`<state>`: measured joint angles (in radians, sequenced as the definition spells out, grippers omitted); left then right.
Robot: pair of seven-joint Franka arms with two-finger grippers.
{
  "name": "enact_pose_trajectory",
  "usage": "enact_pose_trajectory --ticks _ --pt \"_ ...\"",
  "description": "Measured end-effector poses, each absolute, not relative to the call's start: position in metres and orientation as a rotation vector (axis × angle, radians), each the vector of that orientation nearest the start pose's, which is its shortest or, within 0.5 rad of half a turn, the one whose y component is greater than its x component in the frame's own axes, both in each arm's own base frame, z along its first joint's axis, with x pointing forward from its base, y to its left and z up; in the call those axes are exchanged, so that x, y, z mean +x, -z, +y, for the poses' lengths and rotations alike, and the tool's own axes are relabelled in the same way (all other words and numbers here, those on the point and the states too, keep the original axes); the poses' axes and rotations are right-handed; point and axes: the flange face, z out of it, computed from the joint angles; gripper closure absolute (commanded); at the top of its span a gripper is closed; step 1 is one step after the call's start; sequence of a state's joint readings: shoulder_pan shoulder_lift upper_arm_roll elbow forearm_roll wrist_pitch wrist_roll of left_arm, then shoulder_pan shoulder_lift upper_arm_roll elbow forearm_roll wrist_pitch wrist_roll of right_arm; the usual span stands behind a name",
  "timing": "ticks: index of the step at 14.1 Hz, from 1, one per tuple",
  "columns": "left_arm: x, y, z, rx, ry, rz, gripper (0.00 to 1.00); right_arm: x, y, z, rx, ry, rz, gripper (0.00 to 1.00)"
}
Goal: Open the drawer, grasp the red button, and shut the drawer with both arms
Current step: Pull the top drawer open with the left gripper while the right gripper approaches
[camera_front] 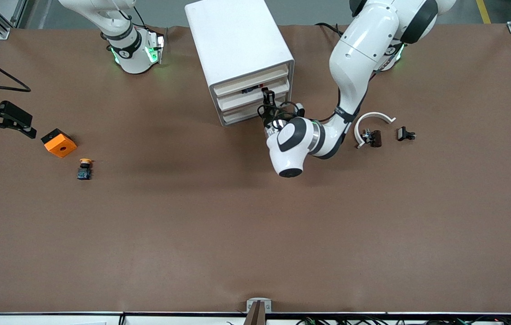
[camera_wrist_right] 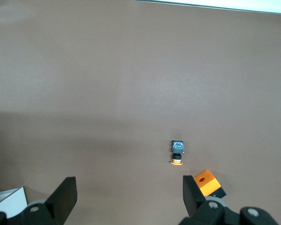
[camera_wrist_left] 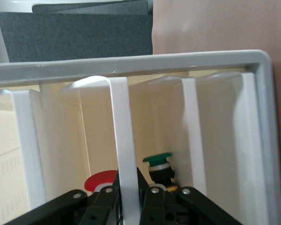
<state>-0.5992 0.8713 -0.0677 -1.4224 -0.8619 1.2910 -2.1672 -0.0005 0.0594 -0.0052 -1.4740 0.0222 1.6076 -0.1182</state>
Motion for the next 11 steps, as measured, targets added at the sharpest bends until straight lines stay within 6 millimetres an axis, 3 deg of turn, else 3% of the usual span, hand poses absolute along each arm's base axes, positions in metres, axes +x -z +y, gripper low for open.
enact_pose_trajectory --ticks 2,4,6,10,11 --pt "0.463 -0.193 -0.439 -1.326 -1.302 -1.594 1.00 0.577 -0.640 0.016 -3.113 0.117 -0.170 0.00" --pt "0.487 -0.197 -0.417 -1.339 -1.342 -1.629 1.00 0.575 -0.640 0.048 -3.109 0.110 -0.103 0.00" --pt "0.504 -0.200 -0.402 -1.347 -1.370 -1.661 1.00 0.568 -0.638 0.092 -3.106 0.077 -0.010 0.00" --pt "0.524 -0.204 -0.390 -1.381 -1.394 -1.719 1.00 0.544 -0.635 0.178 -3.102 0.011 0.216 0.00" --pt "0.527 -0.204 -0.388 -1.391 -1.400 -1.728 0.94 0.536 -0.634 0.201 -3.097 0.005 0.279 0.00"
